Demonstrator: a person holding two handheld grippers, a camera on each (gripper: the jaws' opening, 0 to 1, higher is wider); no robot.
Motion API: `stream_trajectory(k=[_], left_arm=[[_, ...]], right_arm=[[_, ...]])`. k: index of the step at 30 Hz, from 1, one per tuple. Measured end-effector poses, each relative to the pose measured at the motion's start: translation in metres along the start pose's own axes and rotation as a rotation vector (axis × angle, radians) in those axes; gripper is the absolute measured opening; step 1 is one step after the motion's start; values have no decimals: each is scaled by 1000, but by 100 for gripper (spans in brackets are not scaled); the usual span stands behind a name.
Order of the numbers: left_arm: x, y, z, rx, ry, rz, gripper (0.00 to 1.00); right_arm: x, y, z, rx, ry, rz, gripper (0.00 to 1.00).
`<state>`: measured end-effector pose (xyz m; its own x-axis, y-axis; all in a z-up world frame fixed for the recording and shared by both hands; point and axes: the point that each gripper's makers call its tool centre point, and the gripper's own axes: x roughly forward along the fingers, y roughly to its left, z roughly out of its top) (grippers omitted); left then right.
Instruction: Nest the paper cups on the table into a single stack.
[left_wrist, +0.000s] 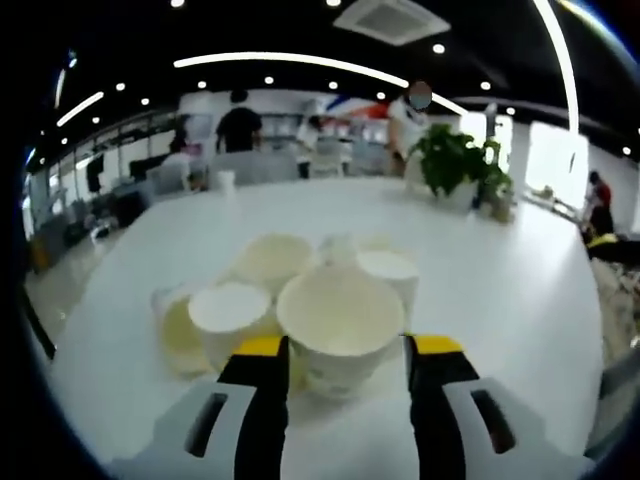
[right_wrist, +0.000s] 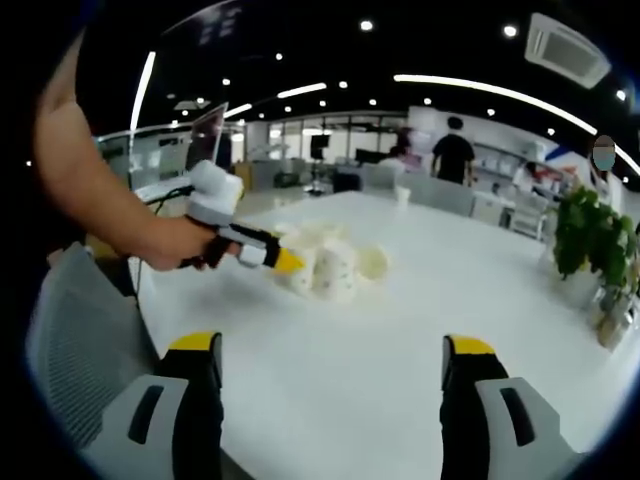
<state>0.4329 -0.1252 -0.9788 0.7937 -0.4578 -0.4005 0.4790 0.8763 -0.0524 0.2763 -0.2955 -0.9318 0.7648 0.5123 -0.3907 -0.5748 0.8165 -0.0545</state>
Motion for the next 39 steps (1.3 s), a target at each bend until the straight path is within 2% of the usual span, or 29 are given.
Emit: stream_trajectory(k=[3, 17, 28, 34, 39], left_arm=[[2, 0, -3, 2, 14, -6, 39], [0, 2, -4, 13, 14, 1, 37], [-7, -1, -4, 17, 2, -16, 36], [-13, -5, 2, 41, -22, -38, 36], [-17, -1, 3, 35, -28, -46, 36]], right_arm=[[0, 0, 0, 1, 0, 2, 89], [1, -1, 0, 2, 0, 0, 89], [1, 0, 0, -2, 0, 1, 88], [0, 0, 0, -2, -1, 0, 88], [1, 2, 0, -8, 1, 5, 88]])
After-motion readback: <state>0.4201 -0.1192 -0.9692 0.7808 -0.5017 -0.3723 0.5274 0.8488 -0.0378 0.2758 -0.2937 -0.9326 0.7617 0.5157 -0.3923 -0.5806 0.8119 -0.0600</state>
